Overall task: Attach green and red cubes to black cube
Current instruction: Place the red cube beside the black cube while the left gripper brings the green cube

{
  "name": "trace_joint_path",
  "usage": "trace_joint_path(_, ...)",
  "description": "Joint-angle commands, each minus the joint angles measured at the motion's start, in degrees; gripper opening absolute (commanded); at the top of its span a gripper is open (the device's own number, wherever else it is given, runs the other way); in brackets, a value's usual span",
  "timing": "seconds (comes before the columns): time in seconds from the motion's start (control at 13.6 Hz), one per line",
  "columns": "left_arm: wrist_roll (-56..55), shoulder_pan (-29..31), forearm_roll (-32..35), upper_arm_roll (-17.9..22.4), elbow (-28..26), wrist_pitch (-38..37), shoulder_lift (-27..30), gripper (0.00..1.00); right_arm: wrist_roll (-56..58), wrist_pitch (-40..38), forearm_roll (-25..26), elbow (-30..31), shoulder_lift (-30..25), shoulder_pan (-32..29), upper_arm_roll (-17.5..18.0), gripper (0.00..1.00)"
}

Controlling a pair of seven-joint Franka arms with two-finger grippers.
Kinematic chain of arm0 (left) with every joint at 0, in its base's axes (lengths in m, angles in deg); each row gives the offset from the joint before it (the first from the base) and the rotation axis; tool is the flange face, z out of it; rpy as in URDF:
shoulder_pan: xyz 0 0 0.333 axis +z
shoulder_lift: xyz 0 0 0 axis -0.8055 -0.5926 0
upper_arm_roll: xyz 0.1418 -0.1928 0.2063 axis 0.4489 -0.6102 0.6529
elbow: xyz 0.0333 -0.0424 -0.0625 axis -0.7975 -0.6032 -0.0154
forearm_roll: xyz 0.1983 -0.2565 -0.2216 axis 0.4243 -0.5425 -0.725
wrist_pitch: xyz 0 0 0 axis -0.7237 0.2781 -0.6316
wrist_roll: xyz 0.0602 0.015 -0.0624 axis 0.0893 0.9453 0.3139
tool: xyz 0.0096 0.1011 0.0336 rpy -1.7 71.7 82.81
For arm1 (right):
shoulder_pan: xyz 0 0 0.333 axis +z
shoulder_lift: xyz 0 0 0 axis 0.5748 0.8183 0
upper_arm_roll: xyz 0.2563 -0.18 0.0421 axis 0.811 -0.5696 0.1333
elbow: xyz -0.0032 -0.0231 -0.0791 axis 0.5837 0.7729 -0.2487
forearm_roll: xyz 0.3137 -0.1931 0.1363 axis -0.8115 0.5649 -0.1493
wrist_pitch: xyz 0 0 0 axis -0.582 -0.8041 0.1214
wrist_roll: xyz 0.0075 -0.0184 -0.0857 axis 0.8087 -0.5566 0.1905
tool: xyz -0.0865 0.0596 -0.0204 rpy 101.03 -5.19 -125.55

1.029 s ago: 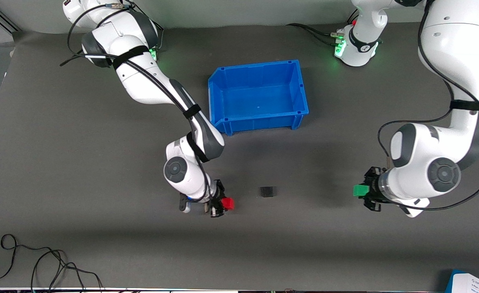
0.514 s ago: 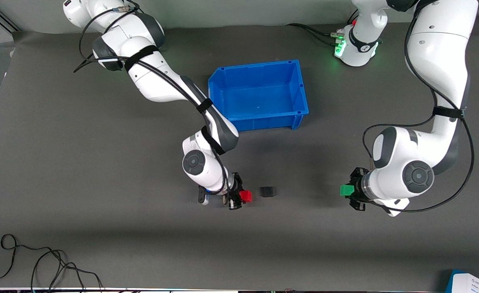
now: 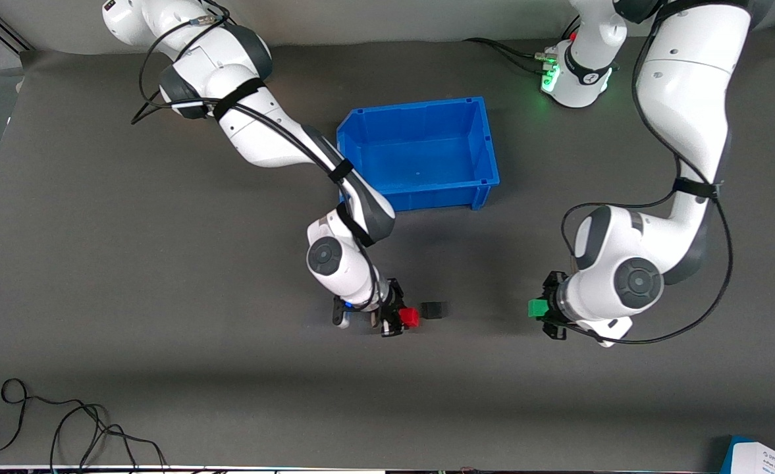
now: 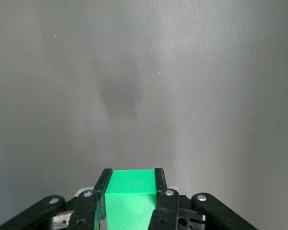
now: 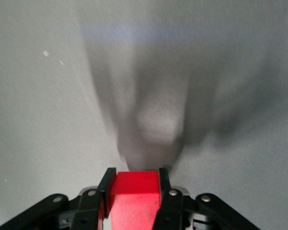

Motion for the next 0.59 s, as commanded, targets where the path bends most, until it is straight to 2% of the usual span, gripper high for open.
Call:
trace_joint_path(0.0,-3.3,-2.0,-0.4,0.6,0.7,2.4,-1.4,0.00,-2.3,0.8,0.5,-3.0,1.7,0.3,0.2,0.00)
trace_joint_path(0.51,-5.7,-3.9,0.5,0.6,0.7,7.9,-4.0,0.00,-2.3,1.7,0.5,-3.1,3.1,0.3,0.6,0.00)
